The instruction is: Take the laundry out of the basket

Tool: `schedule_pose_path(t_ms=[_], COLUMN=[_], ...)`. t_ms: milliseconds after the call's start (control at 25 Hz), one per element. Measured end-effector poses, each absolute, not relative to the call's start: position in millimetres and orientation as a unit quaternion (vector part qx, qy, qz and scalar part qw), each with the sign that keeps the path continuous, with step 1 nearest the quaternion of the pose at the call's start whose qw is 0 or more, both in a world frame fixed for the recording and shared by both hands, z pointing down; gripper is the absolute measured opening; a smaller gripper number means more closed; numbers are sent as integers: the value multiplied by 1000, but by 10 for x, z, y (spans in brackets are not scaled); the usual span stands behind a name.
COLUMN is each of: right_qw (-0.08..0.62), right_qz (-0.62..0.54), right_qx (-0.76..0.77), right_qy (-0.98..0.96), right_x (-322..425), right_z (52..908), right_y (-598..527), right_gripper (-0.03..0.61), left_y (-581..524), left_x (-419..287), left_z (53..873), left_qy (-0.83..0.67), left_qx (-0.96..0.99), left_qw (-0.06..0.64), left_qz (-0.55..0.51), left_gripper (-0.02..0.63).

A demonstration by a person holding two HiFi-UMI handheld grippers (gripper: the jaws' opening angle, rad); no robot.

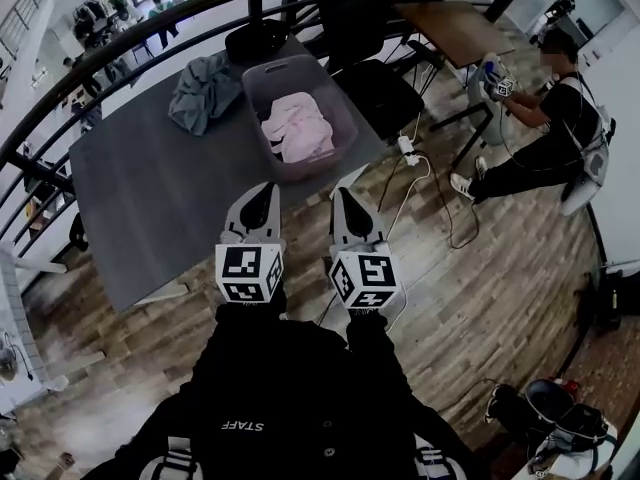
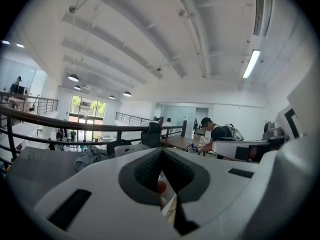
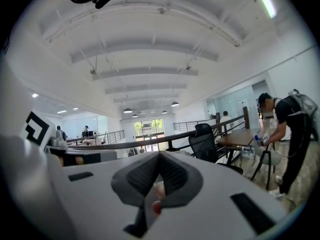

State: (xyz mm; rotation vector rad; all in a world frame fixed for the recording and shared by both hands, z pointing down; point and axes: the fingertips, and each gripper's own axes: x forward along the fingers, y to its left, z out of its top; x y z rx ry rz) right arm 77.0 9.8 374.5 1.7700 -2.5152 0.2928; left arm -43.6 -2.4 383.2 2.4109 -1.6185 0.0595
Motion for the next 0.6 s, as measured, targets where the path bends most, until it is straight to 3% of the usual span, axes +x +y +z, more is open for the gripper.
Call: schedule_pose_path(t_ms=[600], right_qw=[73], right_qz=[113], right_qx=[583], right_qy=[-802], right_x=[270], right_z=[3975], right_y=[-1537], right_gripper=[14], left_y=[-1657], left_x=[-862], left_z=[4194], left_qy=[-534], left_qx=[828], left_qw=[163], left_qz=[46], left_gripper=[-3])
